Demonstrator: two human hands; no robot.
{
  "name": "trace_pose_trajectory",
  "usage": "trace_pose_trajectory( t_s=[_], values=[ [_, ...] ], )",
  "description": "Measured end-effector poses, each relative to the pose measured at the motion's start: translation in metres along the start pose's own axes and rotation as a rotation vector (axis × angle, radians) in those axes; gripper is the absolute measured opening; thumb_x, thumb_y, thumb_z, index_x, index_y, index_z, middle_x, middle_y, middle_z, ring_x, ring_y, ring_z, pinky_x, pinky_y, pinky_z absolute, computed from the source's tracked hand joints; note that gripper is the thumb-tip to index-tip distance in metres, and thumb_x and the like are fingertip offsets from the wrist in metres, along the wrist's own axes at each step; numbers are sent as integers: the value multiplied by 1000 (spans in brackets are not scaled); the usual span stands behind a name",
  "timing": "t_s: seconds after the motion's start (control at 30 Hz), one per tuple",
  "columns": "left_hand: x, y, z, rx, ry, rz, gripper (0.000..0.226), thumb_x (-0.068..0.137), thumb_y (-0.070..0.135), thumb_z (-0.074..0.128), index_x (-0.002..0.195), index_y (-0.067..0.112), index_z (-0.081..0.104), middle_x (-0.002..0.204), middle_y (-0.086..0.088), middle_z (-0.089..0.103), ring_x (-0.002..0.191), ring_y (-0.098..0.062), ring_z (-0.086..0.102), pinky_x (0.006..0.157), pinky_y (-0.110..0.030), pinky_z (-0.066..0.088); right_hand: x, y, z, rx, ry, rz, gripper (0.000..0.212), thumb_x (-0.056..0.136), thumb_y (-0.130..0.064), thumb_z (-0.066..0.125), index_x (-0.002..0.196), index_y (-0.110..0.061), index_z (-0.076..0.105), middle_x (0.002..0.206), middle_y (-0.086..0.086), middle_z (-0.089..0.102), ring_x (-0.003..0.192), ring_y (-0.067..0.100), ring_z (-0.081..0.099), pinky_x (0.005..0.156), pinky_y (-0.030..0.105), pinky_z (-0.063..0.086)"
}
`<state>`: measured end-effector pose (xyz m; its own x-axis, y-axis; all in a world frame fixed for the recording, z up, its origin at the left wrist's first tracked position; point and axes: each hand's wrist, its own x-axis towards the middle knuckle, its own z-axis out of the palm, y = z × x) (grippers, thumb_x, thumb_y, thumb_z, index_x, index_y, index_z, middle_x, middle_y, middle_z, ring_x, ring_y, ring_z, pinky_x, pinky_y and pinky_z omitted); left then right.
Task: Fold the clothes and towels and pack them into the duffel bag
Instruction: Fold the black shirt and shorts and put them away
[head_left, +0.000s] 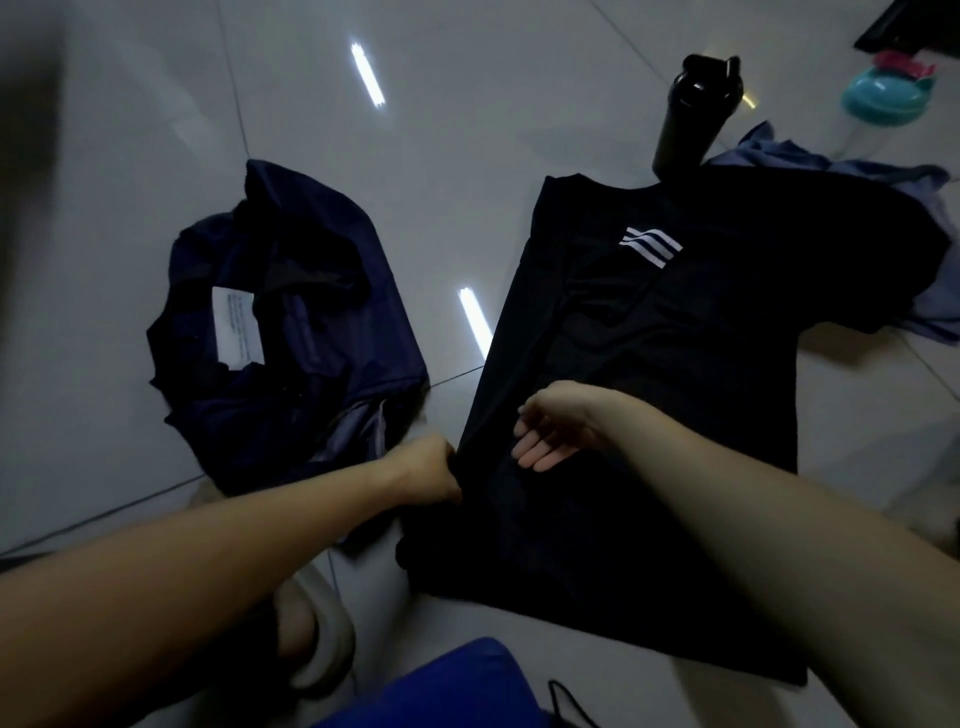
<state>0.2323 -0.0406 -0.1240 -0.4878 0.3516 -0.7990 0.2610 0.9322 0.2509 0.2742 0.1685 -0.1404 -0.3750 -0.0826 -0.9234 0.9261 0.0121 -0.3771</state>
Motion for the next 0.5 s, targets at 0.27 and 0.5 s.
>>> trace_pose_trajectory(
  t_s=[0.27, 0.5],
  values=[
    [-35, 5, 11, 6, 90, 37, 11, 81, 22, 70, 90, 16, 67, 89, -7, 72, 80, -24, 71, 63, -29, 54, 1, 32, 49, 423, -360, 16, 101, 91, -75, 43, 160, -10, 10, 158, 30, 28, 136, 51, 42, 95, 58, 50],
    [-41, -9, 38, -221, -349, 134, 28, 82, 32, 82, 99, 15, 68, 93, -3, 70, 86, -21, 70, 73, -34, 60, -4, 55, 59, 108, -33, -62, 38, 89, -21, 72, 120, -3, 60, 119, 14, 60, 100, 29, 63, 77, 42, 59]
  ],
)
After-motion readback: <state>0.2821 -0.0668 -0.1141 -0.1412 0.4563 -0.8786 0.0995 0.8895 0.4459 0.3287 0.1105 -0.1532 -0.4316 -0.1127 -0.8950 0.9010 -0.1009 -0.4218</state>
